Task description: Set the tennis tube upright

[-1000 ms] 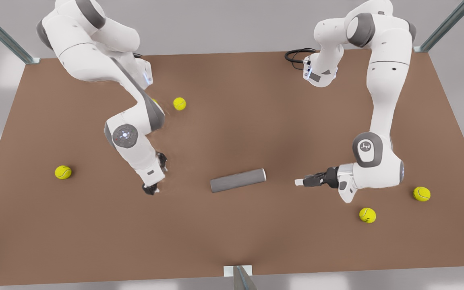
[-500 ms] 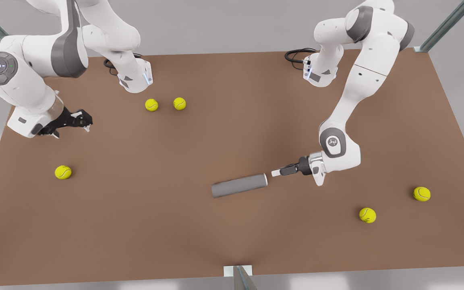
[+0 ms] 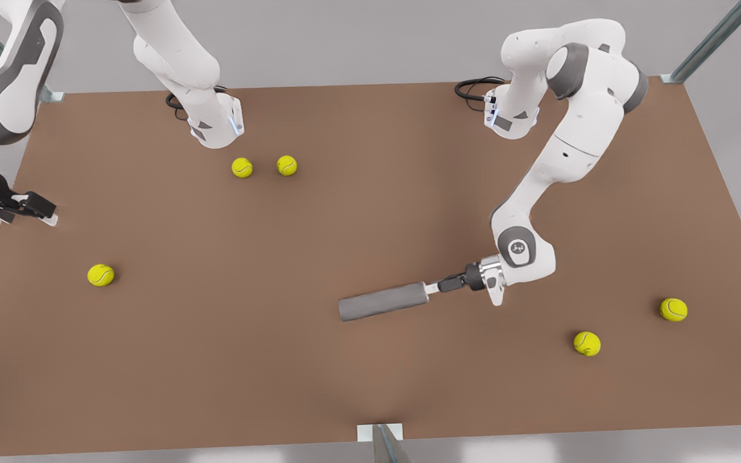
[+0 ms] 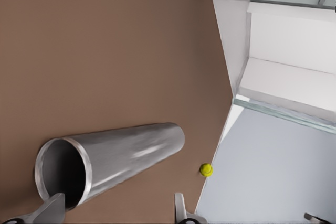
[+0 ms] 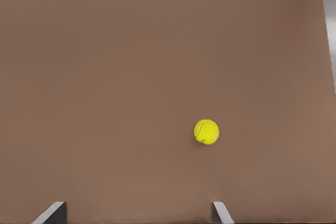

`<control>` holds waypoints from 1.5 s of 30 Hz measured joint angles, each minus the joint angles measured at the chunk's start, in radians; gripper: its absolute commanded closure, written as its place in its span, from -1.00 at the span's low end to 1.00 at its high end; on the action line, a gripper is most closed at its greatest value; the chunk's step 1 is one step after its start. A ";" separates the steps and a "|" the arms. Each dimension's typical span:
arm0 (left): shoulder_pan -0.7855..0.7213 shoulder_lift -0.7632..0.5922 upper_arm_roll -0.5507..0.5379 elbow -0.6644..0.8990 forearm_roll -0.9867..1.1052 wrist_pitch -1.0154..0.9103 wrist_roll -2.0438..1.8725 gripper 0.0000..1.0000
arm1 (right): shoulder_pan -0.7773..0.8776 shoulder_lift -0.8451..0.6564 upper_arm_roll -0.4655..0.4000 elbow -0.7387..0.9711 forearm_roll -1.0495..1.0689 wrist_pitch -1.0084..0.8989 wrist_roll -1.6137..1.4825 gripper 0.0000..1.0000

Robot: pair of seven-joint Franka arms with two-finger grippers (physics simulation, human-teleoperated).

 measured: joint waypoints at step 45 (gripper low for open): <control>-0.058 0.112 -0.005 0.158 -0.166 0.018 0.016 0.57 | 0.687 0.000 0.009 -0.022 0.000 -0.016 -0.004 -1.00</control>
